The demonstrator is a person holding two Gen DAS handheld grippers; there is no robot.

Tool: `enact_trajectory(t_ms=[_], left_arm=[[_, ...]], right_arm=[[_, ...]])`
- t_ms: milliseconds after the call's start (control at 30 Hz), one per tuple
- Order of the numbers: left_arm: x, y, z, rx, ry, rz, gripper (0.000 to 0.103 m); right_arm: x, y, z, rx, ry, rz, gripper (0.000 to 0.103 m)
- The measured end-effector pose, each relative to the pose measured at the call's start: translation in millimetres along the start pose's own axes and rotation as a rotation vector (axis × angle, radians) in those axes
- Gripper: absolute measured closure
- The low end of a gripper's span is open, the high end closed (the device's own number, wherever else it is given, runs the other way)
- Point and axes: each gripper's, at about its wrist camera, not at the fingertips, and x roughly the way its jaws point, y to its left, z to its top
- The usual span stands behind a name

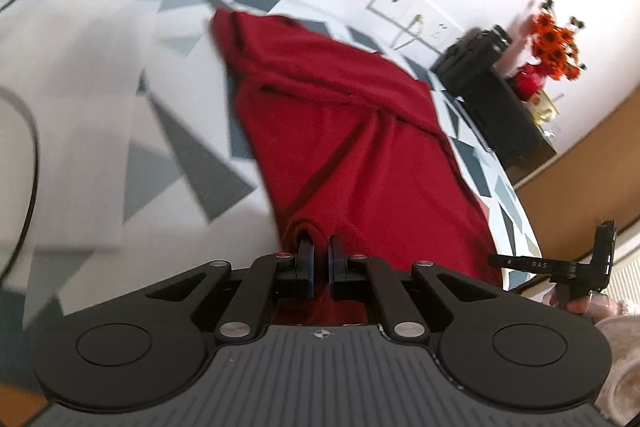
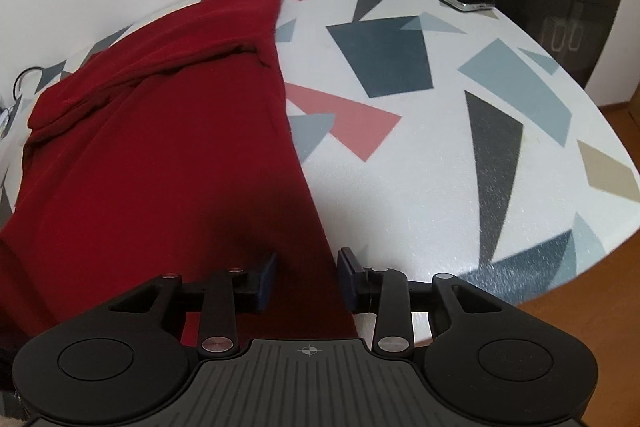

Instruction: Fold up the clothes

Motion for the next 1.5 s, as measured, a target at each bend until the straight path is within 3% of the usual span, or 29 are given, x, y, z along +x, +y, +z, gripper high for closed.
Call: enact_trajectory(t_ms=[167, 233, 367, 433, 567, 633, 733, 900, 1033, 1133, 1200, 1267, 1300, 1333, 1433, 1500], left_arm=[[-5, 9, -5, -0.048, 0.016, 0.028, 0.090], [-13, 12, 4, -0.072, -0.008, 0.015, 0.089], [-29, 15, 40, -0.089, -0.087, -0.022, 0.083], [-35, 16, 62, -0.086, -0.129, -0.037, 0.067], [-18, 14, 115, -0.028, -0.157, -0.015, 0.061], [5, 20, 136, -0.047, -0.142, -0.011, 0.054], [46, 30, 157, -0.101, -0.104, 0.018, 0.054], [106, 46, 182, -0.173, -0.046, 0.105, 0.054], [137, 51, 197, -0.196, -0.009, 0.158, 0.041], [153, 53, 203, -0.194, 0.021, 0.195, 0.040], [157, 54, 206, -0.206, 0.006, 0.186, 0.040], [161, 56, 208, -0.214, 0.001, 0.179, 0.055], [163, 56, 208, -0.210, 0.000, 0.190, 0.073], [165, 55, 209, -0.205, 0.000, 0.203, 0.084], [168, 54, 209, -0.197, -0.015, 0.198, 0.090], [169, 48, 210, -0.160, -0.033, 0.223, 0.091]], right_arm=[[0, 1, 16, -0.003, 0.020, 0.015, 0.071], [-8, 4, 33, -0.002, -0.010, 0.033, 0.071], [-36, 15, 85, 0.003, -0.111, 0.090, 0.069], [-47, 23, 113, 0.007, -0.156, 0.116, 0.062], [-58, 39, 163, 0.015, -0.222, 0.149, 0.049], [-53, 42, 185, 0.018, -0.238, 0.155, 0.045], [-28, 45, 215, -0.026, -0.235, 0.138, 0.040], [51, 42, 252, -0.078, -0.147, 0.114, 0.039], [119, 37, 268, -0.122, -0.084, 0.078, 0.039], [158, 31, 272, -0.116, -0.030, 0.078, 0.039], [172, 30, 274, -0.123, -0.006, 0.095, 0.039], [182, 32, 276, -0.146, 0.004, 0.105, 0.038], [186, 34, 277, -0.153, 0.007, 0.110, 0.037], [189, 35, 279, -0.157, 0.011, 0.116, 0.037], [195, 41, 283, -0.181, 0.014, 0.128, 0.040], [195, 47, 285, -0.218, 0.008, 0.155, 0.083]])
